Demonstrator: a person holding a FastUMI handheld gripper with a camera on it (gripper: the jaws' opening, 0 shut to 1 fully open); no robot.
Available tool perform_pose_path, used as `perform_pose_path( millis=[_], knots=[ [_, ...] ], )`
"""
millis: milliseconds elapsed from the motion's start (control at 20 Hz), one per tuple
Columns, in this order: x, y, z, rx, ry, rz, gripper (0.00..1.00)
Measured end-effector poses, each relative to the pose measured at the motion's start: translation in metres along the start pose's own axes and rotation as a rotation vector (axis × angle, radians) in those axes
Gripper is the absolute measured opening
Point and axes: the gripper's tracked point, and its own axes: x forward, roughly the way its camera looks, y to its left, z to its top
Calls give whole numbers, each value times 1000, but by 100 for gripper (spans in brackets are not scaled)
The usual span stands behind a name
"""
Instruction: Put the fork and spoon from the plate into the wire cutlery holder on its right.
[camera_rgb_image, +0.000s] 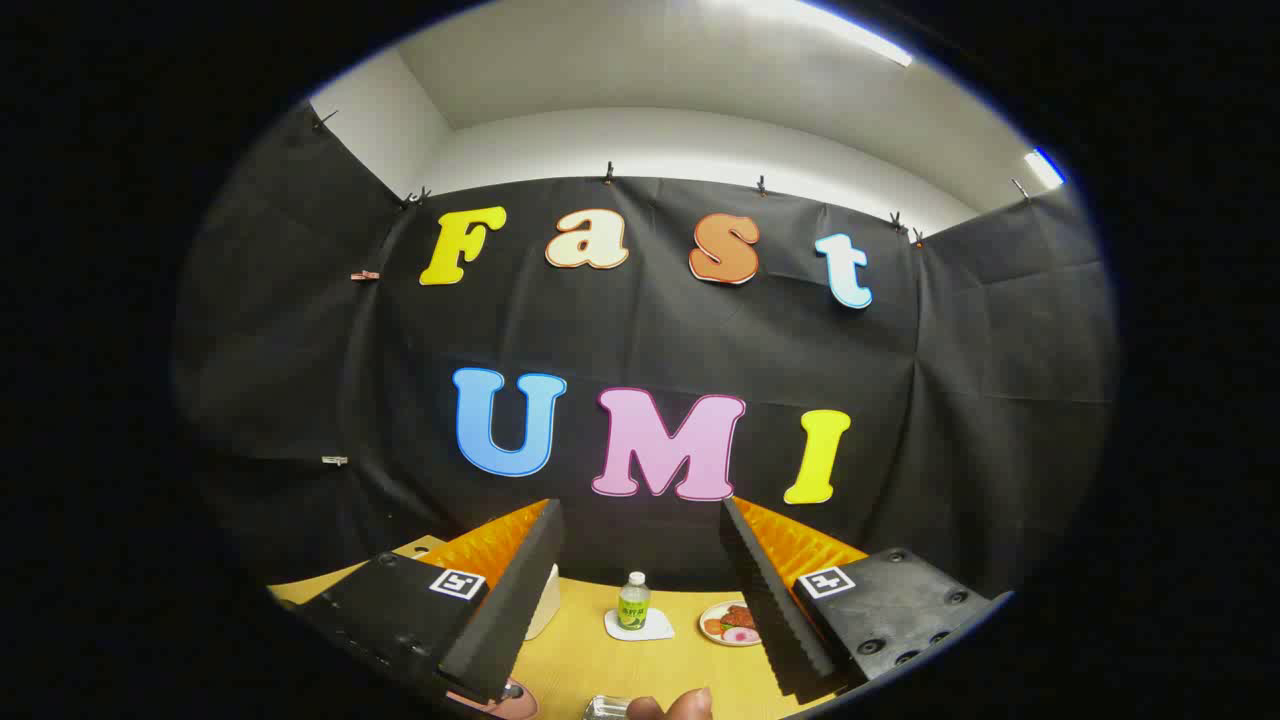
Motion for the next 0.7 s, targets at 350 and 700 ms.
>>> perform_pose_path(
  millis=[350, 700],
  knots=[
    [10, 3, 4, -65, 6, 67, 97],
    [-6, -5, 4, -11, -66, -7, 96]
  ],
)
